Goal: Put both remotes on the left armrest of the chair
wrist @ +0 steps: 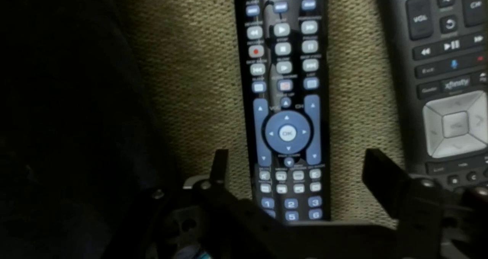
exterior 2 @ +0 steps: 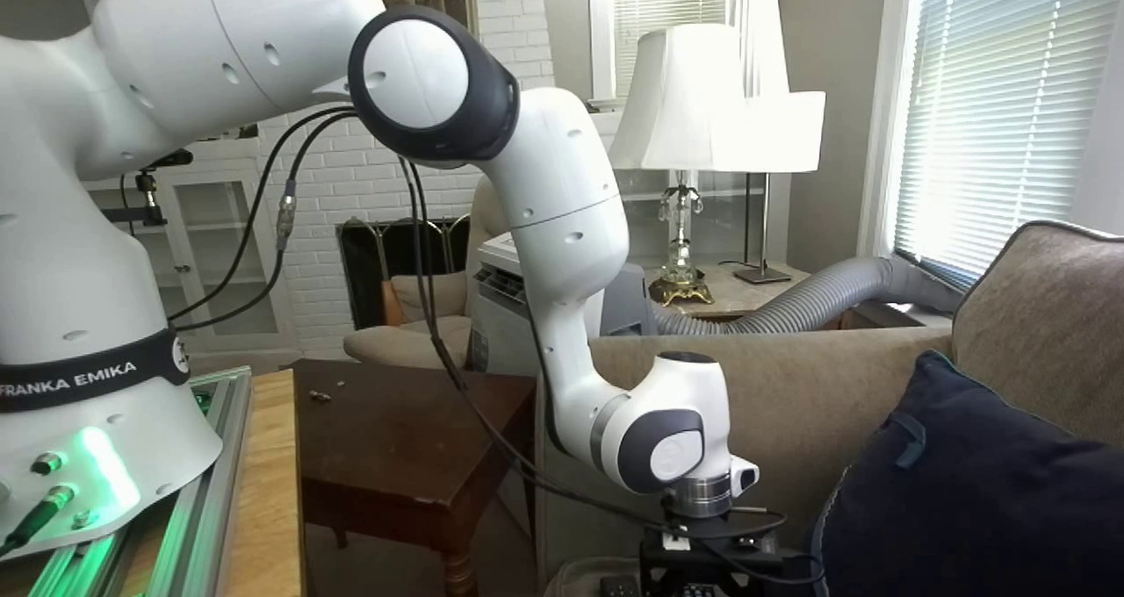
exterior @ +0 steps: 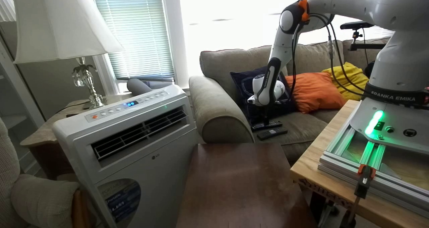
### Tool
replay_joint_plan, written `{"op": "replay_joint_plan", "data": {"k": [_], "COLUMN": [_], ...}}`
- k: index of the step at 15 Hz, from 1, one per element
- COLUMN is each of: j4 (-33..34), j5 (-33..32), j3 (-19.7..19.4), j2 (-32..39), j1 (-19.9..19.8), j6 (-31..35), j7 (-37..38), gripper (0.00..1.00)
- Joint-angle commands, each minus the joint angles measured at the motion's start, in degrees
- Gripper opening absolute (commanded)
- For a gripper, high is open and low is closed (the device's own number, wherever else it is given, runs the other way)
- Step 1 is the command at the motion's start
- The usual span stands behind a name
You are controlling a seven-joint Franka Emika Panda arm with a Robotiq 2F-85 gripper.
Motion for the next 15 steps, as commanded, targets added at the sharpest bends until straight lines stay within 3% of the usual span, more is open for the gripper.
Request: {"op": "replay_joint_plan", "data": {"k": [1,5,8,15], "j4": [3.5,3.9,0.2,-16.8], "j5": [1.5,1.4,1.4,-2.0], "j3": [-0.2,-0.4,-0.2,-0.4], "j2": [2.8,3.1,-0.3,-15.8], "j1": [-0.3,-0.2,-0.1,-1.1], "j6": [0.8,0.6,-0.5,7.9], "j7": [-1.1,-1.1,-1.1,-3.6], "gripper": [0.59,0.30,0.28,0.28]}}
